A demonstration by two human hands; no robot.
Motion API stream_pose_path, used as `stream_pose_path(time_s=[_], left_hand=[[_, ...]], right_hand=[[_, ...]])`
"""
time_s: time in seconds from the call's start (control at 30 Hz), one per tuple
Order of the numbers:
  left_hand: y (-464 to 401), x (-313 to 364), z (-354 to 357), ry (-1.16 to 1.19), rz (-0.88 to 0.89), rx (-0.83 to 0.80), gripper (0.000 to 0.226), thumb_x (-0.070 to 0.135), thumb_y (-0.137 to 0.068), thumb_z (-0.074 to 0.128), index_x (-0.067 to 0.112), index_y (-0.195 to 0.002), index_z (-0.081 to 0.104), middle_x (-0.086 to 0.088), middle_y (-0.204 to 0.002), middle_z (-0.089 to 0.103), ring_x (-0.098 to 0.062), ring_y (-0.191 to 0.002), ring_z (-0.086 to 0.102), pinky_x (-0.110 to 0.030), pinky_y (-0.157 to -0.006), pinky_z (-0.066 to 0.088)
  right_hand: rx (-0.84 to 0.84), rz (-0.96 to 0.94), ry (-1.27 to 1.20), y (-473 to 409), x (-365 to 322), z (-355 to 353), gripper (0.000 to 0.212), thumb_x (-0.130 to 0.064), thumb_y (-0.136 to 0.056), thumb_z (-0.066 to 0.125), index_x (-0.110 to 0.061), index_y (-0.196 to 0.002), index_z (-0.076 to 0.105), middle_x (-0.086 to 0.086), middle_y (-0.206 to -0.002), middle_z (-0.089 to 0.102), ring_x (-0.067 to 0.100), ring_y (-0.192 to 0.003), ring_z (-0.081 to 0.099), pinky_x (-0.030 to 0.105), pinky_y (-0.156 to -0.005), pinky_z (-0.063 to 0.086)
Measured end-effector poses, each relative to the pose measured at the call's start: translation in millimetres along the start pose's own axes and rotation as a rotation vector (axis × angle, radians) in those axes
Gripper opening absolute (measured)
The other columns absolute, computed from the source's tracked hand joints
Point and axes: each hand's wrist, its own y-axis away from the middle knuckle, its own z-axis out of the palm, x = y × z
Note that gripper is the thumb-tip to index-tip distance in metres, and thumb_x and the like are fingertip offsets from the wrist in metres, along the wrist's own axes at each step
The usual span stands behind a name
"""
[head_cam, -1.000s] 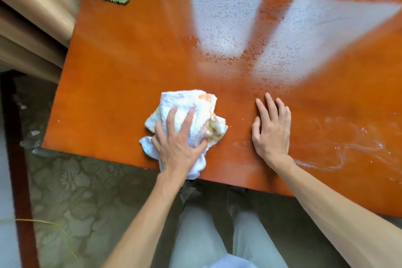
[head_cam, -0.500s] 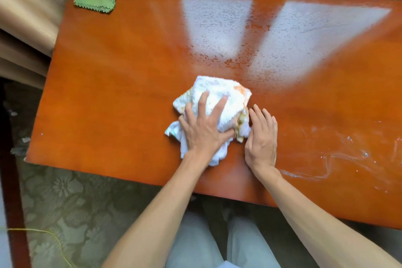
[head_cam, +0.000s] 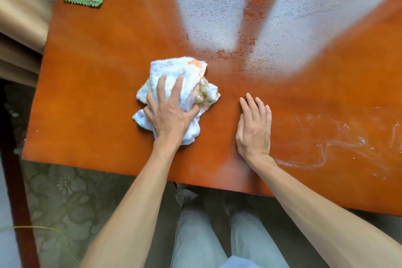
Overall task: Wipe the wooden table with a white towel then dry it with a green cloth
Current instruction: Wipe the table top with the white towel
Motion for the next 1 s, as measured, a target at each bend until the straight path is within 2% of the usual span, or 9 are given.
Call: stream_pose_path(time_s=[0.13, 0.27, 0.4, 0.47, 0.57, 0.7, 0.8, 0.9, 1.0], left_hand=[[81, -7, 8, -0.026, -0.060, 0.018, 0.083, 0.064, -0.068, 0.052, 0.047, -0.147, 0.036, 0.005, -0.159, 0.028, -0.035, -0.127, 0.038, -0.046, -0.081, 0.040], [150, 14, 22, -0.021, -0.123, -0.005, 0.084, 0.064, -0.068, 0.054, 0.045, -0.148, 0.040, 0.001, -0.159, 0.031, -0.040, -0.123, 0.042, -0.048, -0.080, 0.044], [190, 57, 35, -0.046, -0.110, -0.044, 0.081, 0.066, -0.073, 0.060, 0.040, -0.148, 0.044, -0.005, -0.158, 0.035, -0.043, -0.120, 0.044, -0.050, -0.080, 0.044], [196, 76, 38, -0.055, -0.051, -0.073, 0.083, 0.068, -0.072, 0.062, 0.039, -0.147, 0.046, -0.007, -0.156, 0.038, -0.044, -0.118, 0.045, -0.051, -0.080, 0.044], [182, 90, 44, -0.078, 0.125, -0.069, 0.088, 0.072, -0.065, 0.064, 0.042, -0.146, 0.045, -0.006, -0.154, 0.039, -0.044, -0.115, 0.047, -0.051, -0.080, 0.044], [119, 96, 48, -0.039, 0.313, -0.055, 0.094, 0.071, -0.057, 0.074, 0.048, -0.142, 0.044, -0.001, -0.155, 0.036, -0.041, -0.120, 0.042, -0.049, -0.081, 0.040], [53, 109, 39, -0.017, 0.297, -0.056, 0.092, 0.071, -0.059, 0.076, 0.050, -0.142, 0.043, 0.002, -0.158, 0.032, -0.040, -0.123, 0.040, -0.048, -0.085, 0.036], [-14, 112, 27, -0.010, 0.265, -0.099, 0.088, 0.068, -0.067, 0.073, 0.054, -0.145, 0.036, 0.007, -0.162, 0.021, -0.037, -0.131, 0.033, -0.046, -0.095, 0.031], [-64, 94, 13, -0.005, 0.292, -0.065, 0.084, 0.066, -0.068, 0.070, 0.053, -0.144, 0.036, 0.008, -0.161, 0.022, -0.035, -0.131, 0.034, -0.046, -0.096, 0.032]], right_hand=[[-0.030, 0.018, -0.060, 1, -1, -2, 0.048, -0.018, -0.099, 0.036, -0.012, -0.145, 0.047, 0.007, -0.153, 0.045, 0.026, -0.144, 0.036, 0.044, -0.124, 0.015], [-0.108, 0.011, -0.362, 3, 3, -15, 0.051, -0.025, -0.100, 0.041, -0.014, -0.149, 0.041, 0.004, -0.156, 0.040, 0.018, -0.147, 0.031, 0.043, -0.125, 0.011], [-0.123, 0.097, -0.625, -1, 25, -43, 0.051, -0.015, -0.103, 0.041, -0.010, -0.152, 0.032, 0.006, -0.160, 0.030, 0.012, -0.149, 0.023, 0.022, -0.122, 0.014], [-0.072, 0.139, -0.548, 8, 47, -60, 0.050, -0.012, -0.104, 0.039, -0.013, -0.153, 0.031, 0.000, -0.159, 0.031, 0.009, -0.148, 0.025, 0.021, -0.121, 0.017], [0.014, 0.207, -0.309, 34, 91, -82, 0.049, -0.011, -0.103, 0.038, -0.016, -0.152, 0.034, -0.002, -0.158, 0.034, 0.011, -0.148, 0.027, 0.035, -0.123, 0.021], [-0.023, 0.293, 0.000, 61, 137, -95, 0.048, -0.018, -0.102, 0.035, -0.015, -0.150, 0.038, 0.003, -0.158, 0.036, 0.020, -0.150, 0.025, 0.044, -0.126, 0.011], [-0.061, 0.296, 0.124, 64, 147, -91, 0.048, -0.023, -0.102, 0.035, -0.017, -0.149, 0.040, 0.002, -0.160, 0.033, 0.021, -0.150, 0.022, 0.041, -0.125, 0.007], [-0.040, 0.308, 0.125, 63, 145, -87, 0.048, -0.024, -0.102, 0.035, -0.017, -0.148, 0.042, 0.001, -0.159, 0.034, 0.020, -0.150, 0.023, 0.037, -0.125, 0.005], [-0.023, 0.301, 0.123, 64, 146, -87, 0.047, -0.023, -0.101, 0.037, -0.017, -0.147, 0.044, 0.002, -0.159, 0.036, 0.021, -0.149, 0.025, 0.038, -0.125, 0.006]])
